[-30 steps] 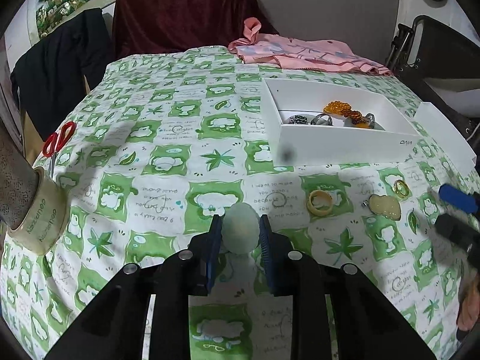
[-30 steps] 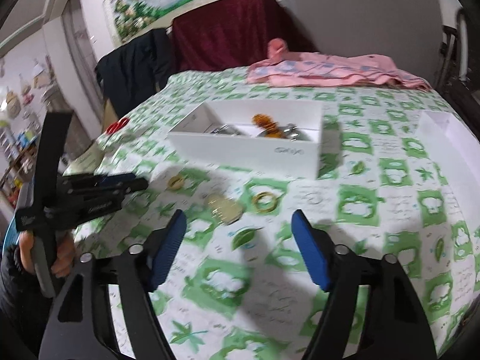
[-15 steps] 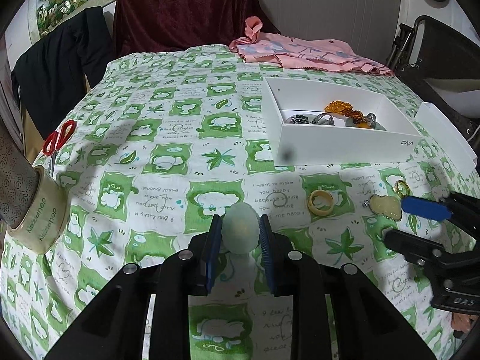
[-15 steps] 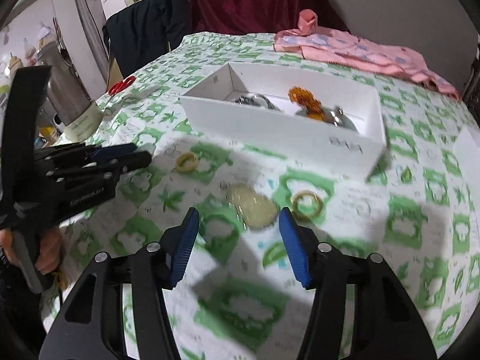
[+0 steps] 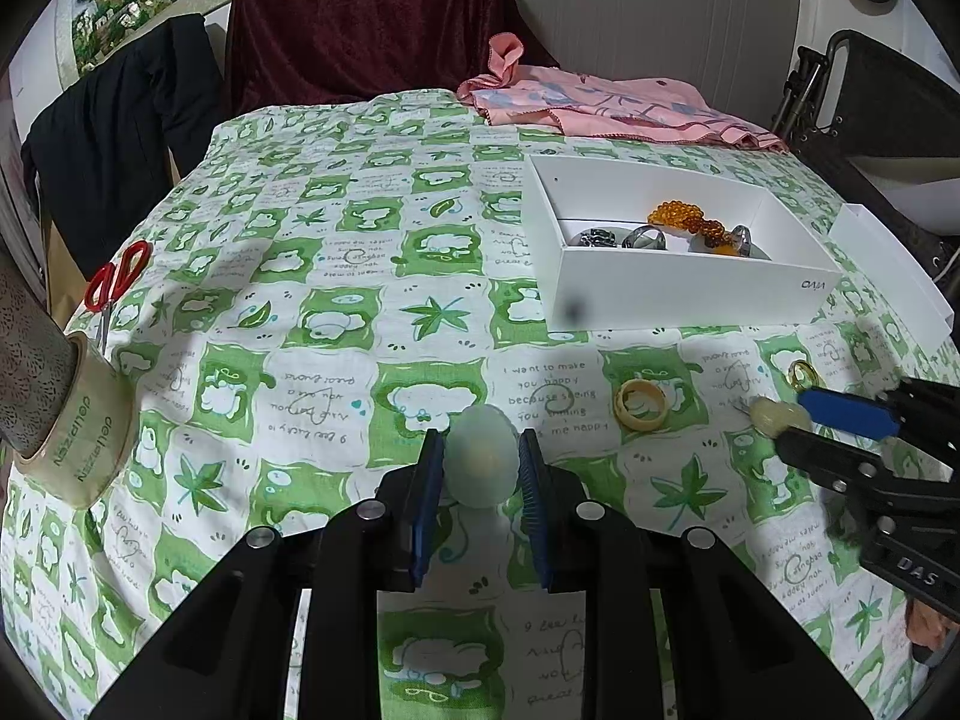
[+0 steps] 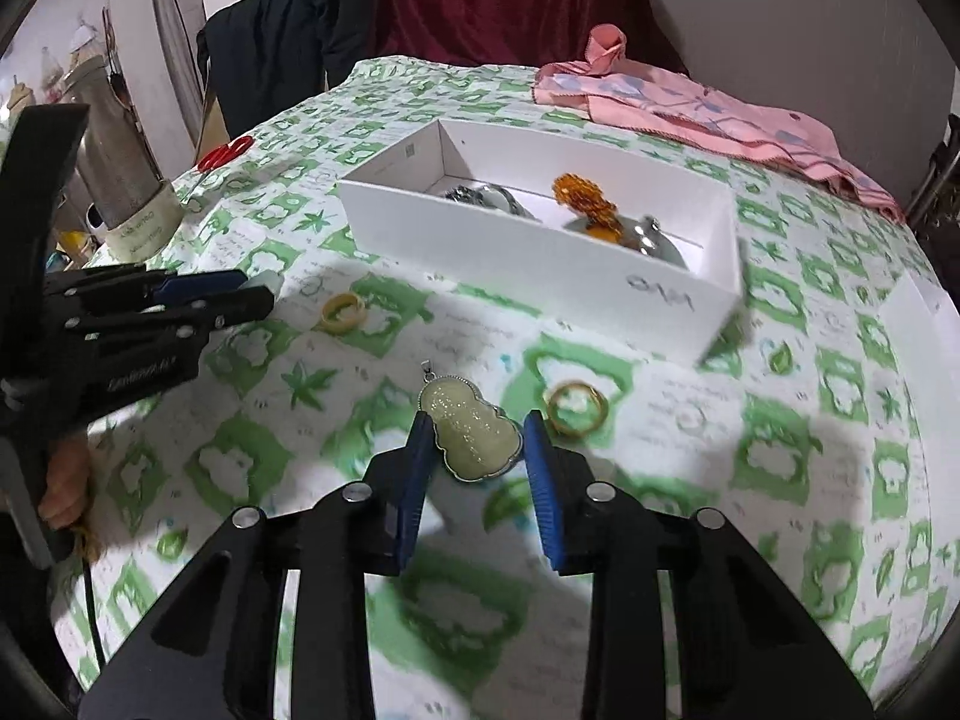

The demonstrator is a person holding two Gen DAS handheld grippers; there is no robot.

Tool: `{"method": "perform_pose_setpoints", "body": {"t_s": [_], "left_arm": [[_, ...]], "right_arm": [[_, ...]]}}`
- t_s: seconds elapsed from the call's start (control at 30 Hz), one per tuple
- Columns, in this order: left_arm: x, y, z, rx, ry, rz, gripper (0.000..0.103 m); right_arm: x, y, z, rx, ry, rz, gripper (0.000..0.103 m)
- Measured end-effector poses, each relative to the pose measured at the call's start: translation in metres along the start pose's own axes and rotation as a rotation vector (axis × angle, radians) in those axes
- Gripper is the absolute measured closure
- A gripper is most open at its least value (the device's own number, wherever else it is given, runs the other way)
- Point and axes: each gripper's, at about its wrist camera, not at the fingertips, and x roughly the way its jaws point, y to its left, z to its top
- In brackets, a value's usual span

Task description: Organize jewelry

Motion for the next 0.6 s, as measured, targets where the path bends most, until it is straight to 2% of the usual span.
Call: {"method": "perform_pose_setpoints", "body": {"t_s": [0.07,0.27,0.33,0.37,0.4,0.6], "left_arm": [[0.0,0.0,0.0,0.0,0.0,0.0,0.077],[0.0,0.0,0.0,0.0,0.0,0.0,0.077],[0.0,0.0,0.0,0.0,0.0,0.0,0.077],[0.0,0.0,-0.001,0.0,0.0,0.0,0.077],[0.0,0.0,0.0,0.0,0.0,0.0,0.077],[-0.004,-0.003,-0.001,0.009,-0.014,-0.015,0.077]], "right_arm": [[-0.003,0.002,-0.004,-0.023,-0.003,0.004,0.072],[0.002,0.011,0.001,-0.069,0.005,0.008,0.059],[0.004,0.014,0.003,-0.087,0.009,0.001,0.059],[0.005,0.015,0.003,-0.092,0.009,-0.004,0.062],[0.004,0.017,0.002,-0.1,0.006,-0.008,0.076],[-0.01,0.015,-0.008,-0.052,-0.028,0.02,0.076]]}}
